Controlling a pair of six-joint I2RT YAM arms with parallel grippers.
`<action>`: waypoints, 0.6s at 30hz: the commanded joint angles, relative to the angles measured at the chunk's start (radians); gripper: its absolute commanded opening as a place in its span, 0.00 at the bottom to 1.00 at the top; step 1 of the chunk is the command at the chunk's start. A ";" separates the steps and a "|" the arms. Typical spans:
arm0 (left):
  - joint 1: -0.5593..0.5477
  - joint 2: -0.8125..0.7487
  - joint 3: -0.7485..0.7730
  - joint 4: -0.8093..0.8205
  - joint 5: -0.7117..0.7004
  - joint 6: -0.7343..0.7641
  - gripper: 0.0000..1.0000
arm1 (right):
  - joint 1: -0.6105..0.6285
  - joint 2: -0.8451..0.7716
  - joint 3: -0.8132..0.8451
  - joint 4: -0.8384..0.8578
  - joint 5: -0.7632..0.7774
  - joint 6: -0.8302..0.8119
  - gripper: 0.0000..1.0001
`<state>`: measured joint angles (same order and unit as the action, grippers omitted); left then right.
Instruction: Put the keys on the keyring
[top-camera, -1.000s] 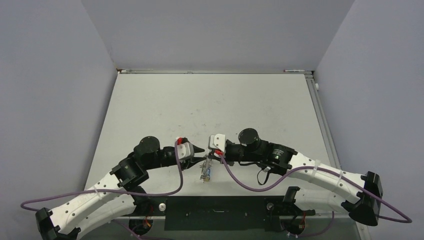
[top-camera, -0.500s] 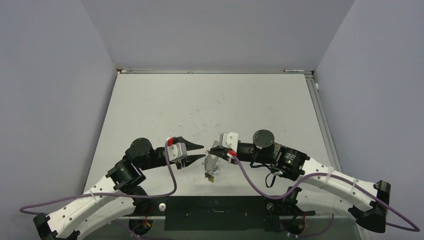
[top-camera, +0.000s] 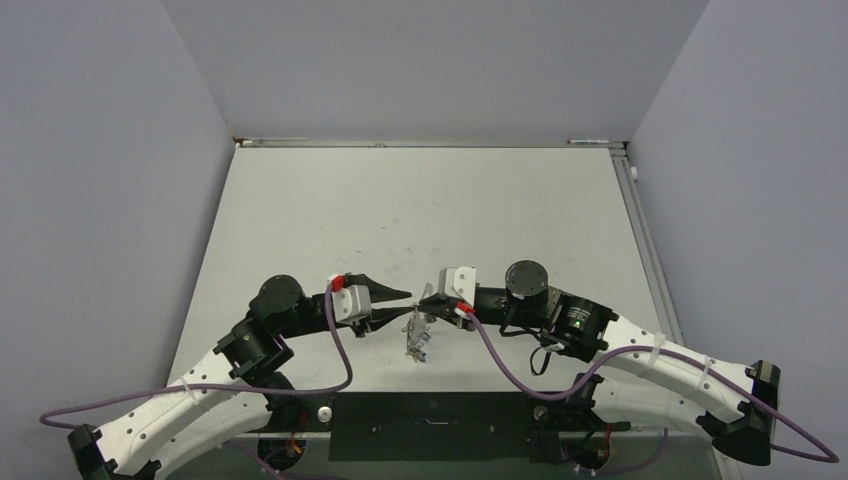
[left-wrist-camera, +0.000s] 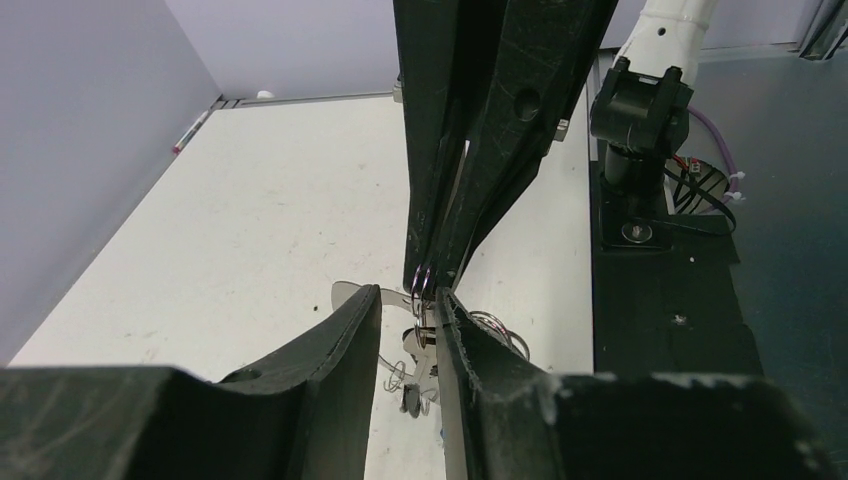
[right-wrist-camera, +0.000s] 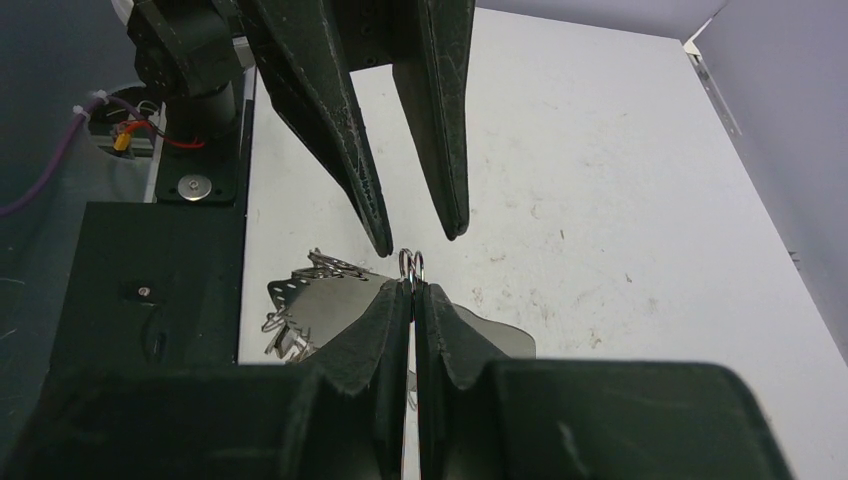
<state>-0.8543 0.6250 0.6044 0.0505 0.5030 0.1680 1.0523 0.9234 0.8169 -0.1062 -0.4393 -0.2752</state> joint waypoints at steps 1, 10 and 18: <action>0.006 0.010 0.006 0.032 0.030 -0.002 0.23 | -0.006 -0.023 0.018 0.097 -0.033 0.008 0.05; 0.006 0.023 0.009 0.018 0.045 0.007 0.21 | -0.006 -0.020 0.019 0.094 -0.041 0.010 0.05; 0.005 0.042 0.015 0.008 0.062 0.011 0.13 | -0.005 -0.019 0.032 0.083 -0.039 0.005 0.05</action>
<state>-0.8543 0.6624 0.6044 0.0486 0.5343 0.1696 1.0523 0.9237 0.8169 -0.1074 -0.4534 -0.2726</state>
